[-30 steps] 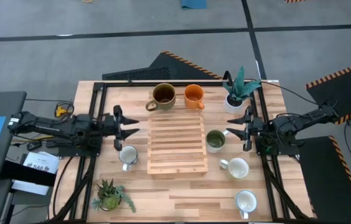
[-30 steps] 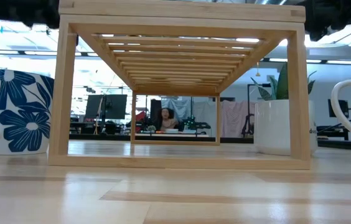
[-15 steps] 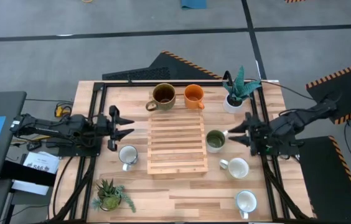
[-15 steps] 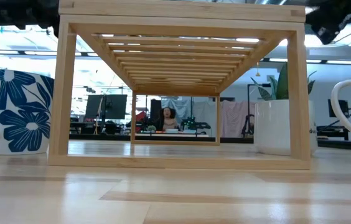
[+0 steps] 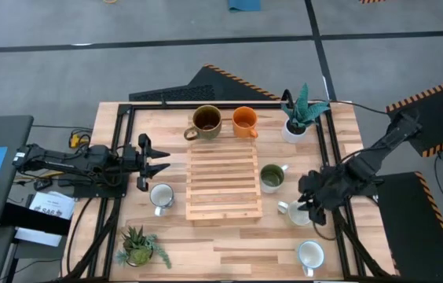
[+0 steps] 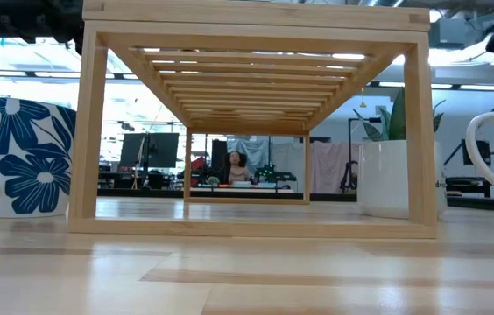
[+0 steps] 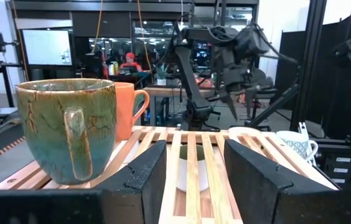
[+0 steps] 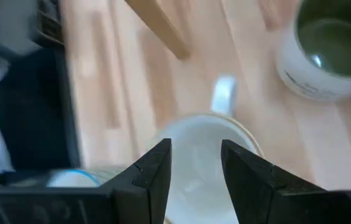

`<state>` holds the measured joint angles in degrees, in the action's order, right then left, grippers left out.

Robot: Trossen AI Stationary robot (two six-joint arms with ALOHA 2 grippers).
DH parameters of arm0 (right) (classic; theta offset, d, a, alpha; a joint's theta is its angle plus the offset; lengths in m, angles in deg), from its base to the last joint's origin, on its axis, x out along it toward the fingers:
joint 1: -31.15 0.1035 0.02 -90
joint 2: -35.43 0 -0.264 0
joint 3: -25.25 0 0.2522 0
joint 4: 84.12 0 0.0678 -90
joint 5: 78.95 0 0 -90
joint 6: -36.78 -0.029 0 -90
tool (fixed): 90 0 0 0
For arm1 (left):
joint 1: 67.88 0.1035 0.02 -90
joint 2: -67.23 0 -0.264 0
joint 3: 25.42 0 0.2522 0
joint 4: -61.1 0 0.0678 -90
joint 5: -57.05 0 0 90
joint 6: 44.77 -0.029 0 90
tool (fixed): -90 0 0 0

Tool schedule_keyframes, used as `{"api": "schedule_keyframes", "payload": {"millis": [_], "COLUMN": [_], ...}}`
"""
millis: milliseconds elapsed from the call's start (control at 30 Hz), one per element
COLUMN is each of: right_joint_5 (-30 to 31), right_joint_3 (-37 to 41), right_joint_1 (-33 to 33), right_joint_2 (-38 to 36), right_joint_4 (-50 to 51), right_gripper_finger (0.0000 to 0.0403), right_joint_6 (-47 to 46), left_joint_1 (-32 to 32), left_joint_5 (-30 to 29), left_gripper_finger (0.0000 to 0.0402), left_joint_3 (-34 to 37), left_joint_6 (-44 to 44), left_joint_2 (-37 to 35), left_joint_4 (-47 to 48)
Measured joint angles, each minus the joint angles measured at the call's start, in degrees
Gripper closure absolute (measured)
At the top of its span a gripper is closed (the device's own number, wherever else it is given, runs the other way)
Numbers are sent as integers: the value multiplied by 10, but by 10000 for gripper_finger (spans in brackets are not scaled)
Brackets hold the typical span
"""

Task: Place coffee mugs
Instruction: Put the light green mug on the shelf

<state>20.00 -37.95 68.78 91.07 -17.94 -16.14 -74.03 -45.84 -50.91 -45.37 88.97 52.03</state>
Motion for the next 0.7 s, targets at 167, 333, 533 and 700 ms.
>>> {"api": "schedule_keyframes", "payload": {"millis": [167, 333, 533, 700], "right_joint_5": [5, -5, -10, -12], "right_joint_3": [-7, -7, -7, -7], "right_joint_1": [-12, -31, -51, -62], "right_joint_2": [51, 89, 118, 130], "right_joint_4": [38, 39, 43, 49], "right_gripper_finger": [237, 237, 237, 237], "right_joint_6": [59, 125, 161, 173], "left_joint_1": [0, 0, 0, 0], "left_joint_5": [0, 0, 0, 0], "left_gripper_finger": [255, 255, 255, 255], "left_joint_3": [0, 0, 0, 0], "left_joint_6": [0, 0, -4, -4], "left_joint_2": [0, 0, 0, 0], "left_joint_4": [4, 7, 7, 7]}}
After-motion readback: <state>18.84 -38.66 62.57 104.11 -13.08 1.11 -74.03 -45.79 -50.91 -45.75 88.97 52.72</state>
